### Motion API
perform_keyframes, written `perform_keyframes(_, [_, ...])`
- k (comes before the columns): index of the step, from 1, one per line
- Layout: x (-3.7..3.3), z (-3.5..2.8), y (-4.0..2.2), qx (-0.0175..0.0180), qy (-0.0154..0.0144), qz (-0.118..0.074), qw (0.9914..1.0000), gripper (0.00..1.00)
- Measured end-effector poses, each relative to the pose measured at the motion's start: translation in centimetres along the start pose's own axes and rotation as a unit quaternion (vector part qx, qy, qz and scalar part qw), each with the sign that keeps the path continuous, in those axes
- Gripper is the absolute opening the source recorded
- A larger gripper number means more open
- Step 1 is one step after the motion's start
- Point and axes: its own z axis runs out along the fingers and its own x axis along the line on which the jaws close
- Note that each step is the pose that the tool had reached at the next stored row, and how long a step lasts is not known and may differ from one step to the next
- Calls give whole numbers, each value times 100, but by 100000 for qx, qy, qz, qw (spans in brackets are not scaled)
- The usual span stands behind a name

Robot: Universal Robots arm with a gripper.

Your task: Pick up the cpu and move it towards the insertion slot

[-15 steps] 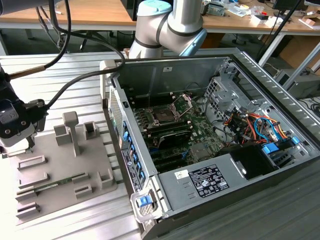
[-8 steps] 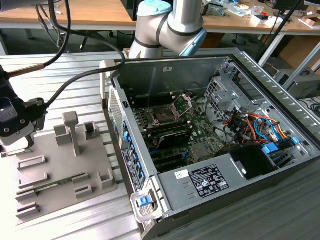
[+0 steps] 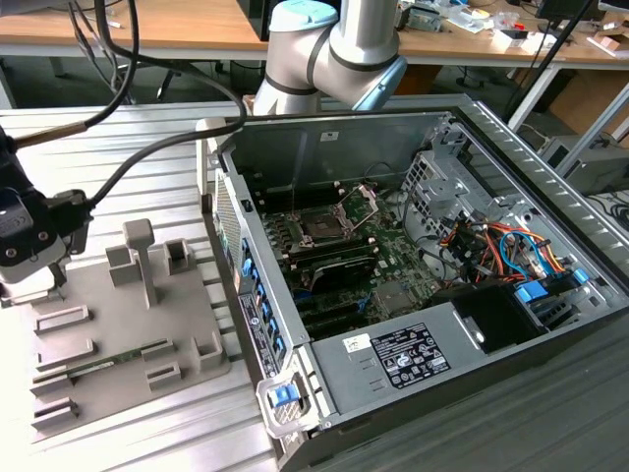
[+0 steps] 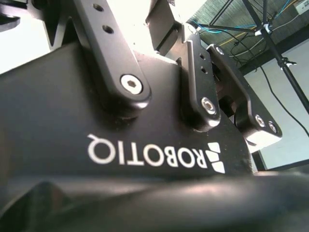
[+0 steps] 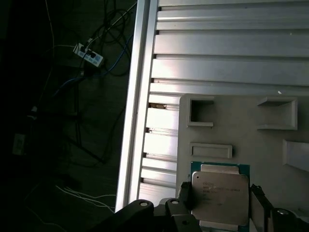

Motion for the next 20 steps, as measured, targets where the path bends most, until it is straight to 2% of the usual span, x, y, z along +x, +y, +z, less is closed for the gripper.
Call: perform_keyframes(20, [0, -97, 6, 2, 1, 1, 100000, 55])
